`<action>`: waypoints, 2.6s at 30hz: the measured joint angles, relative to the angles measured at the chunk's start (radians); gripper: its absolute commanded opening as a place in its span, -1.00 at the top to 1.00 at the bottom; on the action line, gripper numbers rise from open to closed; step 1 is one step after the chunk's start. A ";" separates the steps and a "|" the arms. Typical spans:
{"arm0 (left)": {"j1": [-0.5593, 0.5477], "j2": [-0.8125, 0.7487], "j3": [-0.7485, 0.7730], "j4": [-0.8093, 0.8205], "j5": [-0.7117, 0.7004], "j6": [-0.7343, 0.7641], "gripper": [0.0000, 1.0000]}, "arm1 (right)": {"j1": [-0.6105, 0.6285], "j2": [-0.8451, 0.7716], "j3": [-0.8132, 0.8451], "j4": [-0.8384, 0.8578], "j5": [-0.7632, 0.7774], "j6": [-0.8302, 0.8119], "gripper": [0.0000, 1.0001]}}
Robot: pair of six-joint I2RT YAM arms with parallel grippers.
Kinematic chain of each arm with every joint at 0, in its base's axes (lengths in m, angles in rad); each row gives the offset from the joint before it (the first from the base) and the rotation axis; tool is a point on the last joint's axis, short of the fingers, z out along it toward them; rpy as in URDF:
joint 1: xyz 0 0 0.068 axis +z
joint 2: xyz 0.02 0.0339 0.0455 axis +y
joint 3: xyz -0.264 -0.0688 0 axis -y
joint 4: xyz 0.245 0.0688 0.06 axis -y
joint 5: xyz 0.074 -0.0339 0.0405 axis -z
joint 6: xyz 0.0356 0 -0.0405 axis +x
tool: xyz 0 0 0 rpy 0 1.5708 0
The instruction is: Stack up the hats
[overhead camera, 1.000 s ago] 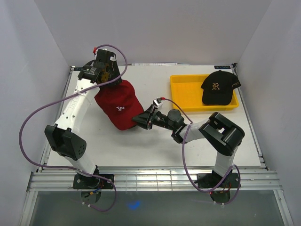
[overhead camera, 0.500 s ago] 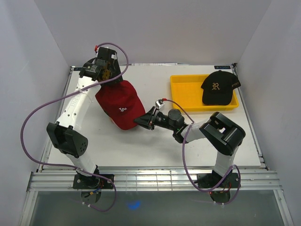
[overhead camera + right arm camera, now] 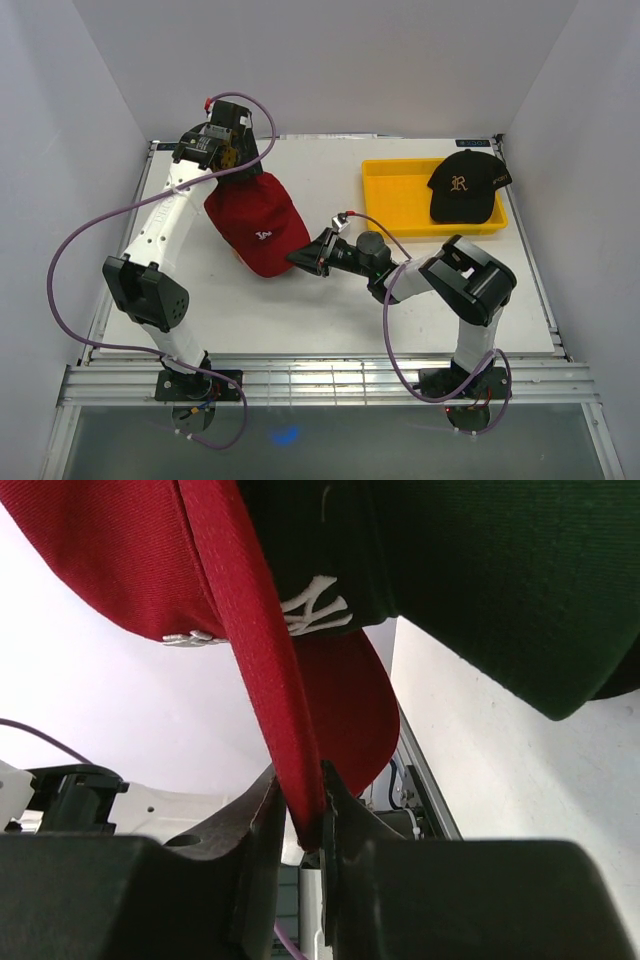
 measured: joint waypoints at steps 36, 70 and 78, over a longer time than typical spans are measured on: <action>-0.005 -0.074 -0.060 0.016 0.032 0.018 -0.70 | -0.032 0.091 -0.005 0.000 -0.016 0.014 0.84; -0.005 -0.098 -0.069 0.033 0.035 0.044 -0.69 | -0.065 -0.110 -0.002 -0.595 0.042 -0.162 -0.20; -0.005 -0.097 0.065 0.023 0.060 0.048 -0.69 | -0.124 -0.385 0.061 -0.865 0.054 -0.345 -0.25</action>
